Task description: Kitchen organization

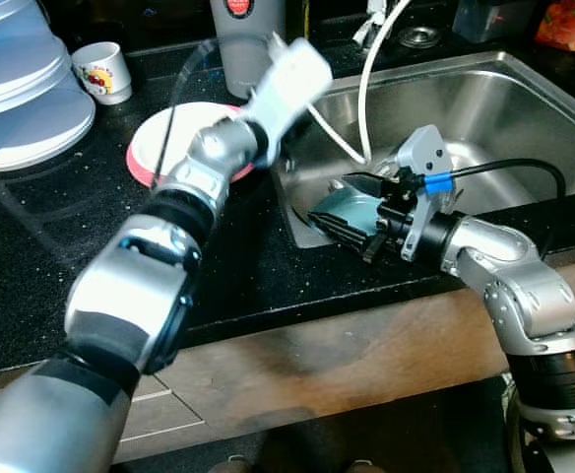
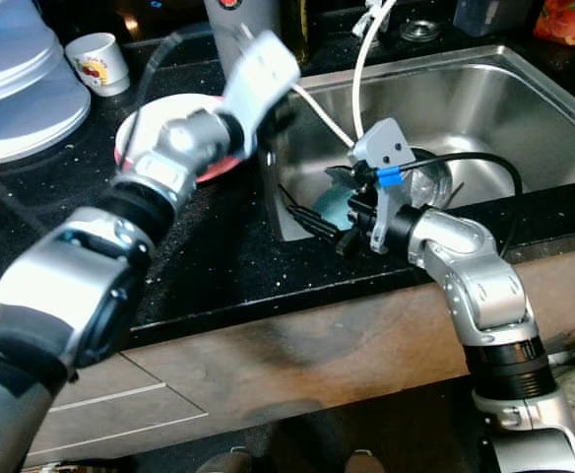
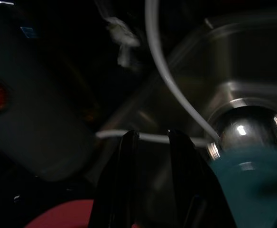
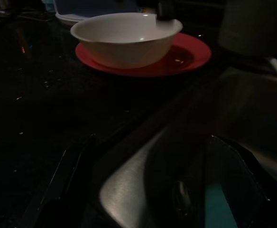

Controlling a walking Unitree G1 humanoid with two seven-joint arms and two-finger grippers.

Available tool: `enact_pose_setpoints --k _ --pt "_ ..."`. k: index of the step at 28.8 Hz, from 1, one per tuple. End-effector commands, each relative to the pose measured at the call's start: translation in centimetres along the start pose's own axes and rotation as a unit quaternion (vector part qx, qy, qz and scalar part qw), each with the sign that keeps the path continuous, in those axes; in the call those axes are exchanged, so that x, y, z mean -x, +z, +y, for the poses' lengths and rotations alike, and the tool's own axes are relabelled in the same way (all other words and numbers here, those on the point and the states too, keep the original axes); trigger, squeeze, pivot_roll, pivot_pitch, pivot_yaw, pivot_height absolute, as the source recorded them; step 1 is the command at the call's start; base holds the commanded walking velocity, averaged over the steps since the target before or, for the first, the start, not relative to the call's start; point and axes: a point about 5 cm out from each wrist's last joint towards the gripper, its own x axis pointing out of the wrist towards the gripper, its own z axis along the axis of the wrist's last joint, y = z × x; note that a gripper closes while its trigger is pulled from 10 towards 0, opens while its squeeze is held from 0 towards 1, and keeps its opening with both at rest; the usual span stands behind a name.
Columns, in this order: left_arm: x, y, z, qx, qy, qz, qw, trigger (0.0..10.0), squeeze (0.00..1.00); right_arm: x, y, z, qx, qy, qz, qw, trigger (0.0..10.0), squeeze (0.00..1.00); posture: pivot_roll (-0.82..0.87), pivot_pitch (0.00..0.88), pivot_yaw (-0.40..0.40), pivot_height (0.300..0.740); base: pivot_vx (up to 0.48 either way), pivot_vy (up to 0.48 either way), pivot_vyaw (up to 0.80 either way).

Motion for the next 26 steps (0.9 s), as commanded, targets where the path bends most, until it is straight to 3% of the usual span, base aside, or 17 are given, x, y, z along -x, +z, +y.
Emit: enact_pose_setpoints --k 1,3,6,7,9,10,13,14,15,16,17,20,22,26 --pt "0.3 0.7 1.2 0.016 0.019 -0.009 1.0 10.0 0.0 -0.1 0.1 -0.1 0.002 -0.003 -0.007 1.0 10.0 0.0 0.02 0.142 0.071 0.74 0.0 0.0 0.0" --pt "1.0 1.7 3.2 0.036 0.054 -0.027 0.998 10.0 0.0 -0.1 0.2 -0.2 0.002 -0.004 -0.009 1.0 10.0 0.0 0.03 0.142 0.064 0.74 0.0 0.0 0.0" --pt "1.5 1.9 4.0 0.047 0.067 -0.033 0.996 10.0 0.0 -0.2 0.2 -0.2 0.002 -0.005 -0.01 1.0 10.0 0.0 0.03 0.141 0.065 0.74 0.0 0.0 0.0" --pt "1.9 2.0 4.8 0.058 0.078 -0.036 0.995 10.0 0.11 -0.2 0.2 -0.2 0.002 -0.005 -0.01 1.0 10.0 0.0 0.03 0.142 0.062 0.74 0.0 0.0 0.0" --pt "1.9 2.0 4.8 0.058 0.078 -0.036 0.995 10.0 0.11 -0.2 0.2 -0.2 0.002 -0.005 -0.01 1.0 10.0 0.0 0.03 0.142 0.062 0.74 0.0 0.0 0.0" --pt "2.6 1.7 5.7 0.062 0.096 -0.03 0.993 10.0 1.0 -0.2 0.2 -0.2 0.002 -0.005 -0.011 1.0 10.0 0.0 0.03 0.141 0.061 0.74 0.0 0.0 0.0" --pt "4.0 0.6 7.6 0.069 0.143 -0.001 0.987 10.0 1.0 -0.3 0.3 -0.3 0.002 -0.003 -0.012 1.0 10.0 0.0 0.03 0.141 0.055 0.74 0.0 0.0 0.0" --pt "5.0 -0.6 8.6 0.083 0.178 0.033 0.98 10.0 0.85 -0.3 0.3 -0.2 0.0 -0.002 -0.012 1.0 10.0 0.0 0.03 0.141 0.051 0.74 0.0 0.0 0.0" --pt "5.9 -1.6 9.3 0.092 0.207 0.061 0.972 10.0 0.47 -0.3 0.2 -0.2 0.0 0.0 -0.013 1.0 10.0 0.0 0.03 0.141 0.051 0.74 0.0 0.0 0.0" --pt "5.9 -1.6 9.3 0.092 0.207 0.061 0.972 10.0 0.47 -0.3 0.2 -0.2 0.0 0.0 -0.013 1.0 10.0 0.0 0.03 0.141 0.051 0.74 0.0 0.0 0.0" --pt "6.7 -2.8 9.9 0.109 0.229 0.093 0.963 10.0 0.18 -0.4 0.2 -0.1 -0.001 0.002 -0.013 1.0 10.0 0.0 0.03 0.141 0.051 0.74 0.0 0.0 0.0" --pt "7.9 -4.0 10.5 0.134 0.255 0.12 0.95 10.0 0.17 -0.5 0.3 -0.1 -0.001 0.005 -0.013 1.0 10.0 0.0 0.03 0.141 0.051 0.74 0.0 0.0 0.0" --pt "9.0 -4.5 11.2 0.149 0.267 0.136 0.942 10.0 0.0 -0.5 0.3 0.0 0.0 0.006 -0.013 1.0 10.0 0.0 0.03 0.136 0.045 0.74 0.0 0.0 0.0" --pt "9.8 -4.8 11.8 0.174 0.274 0.142 0.935 10.0 0.0 -0.5 0.2 0.0 0.0 0.007 -0.013 1.0 10.0 0.0 0.03 0.132 0.044 0.74 0.0 0.0 0.0"
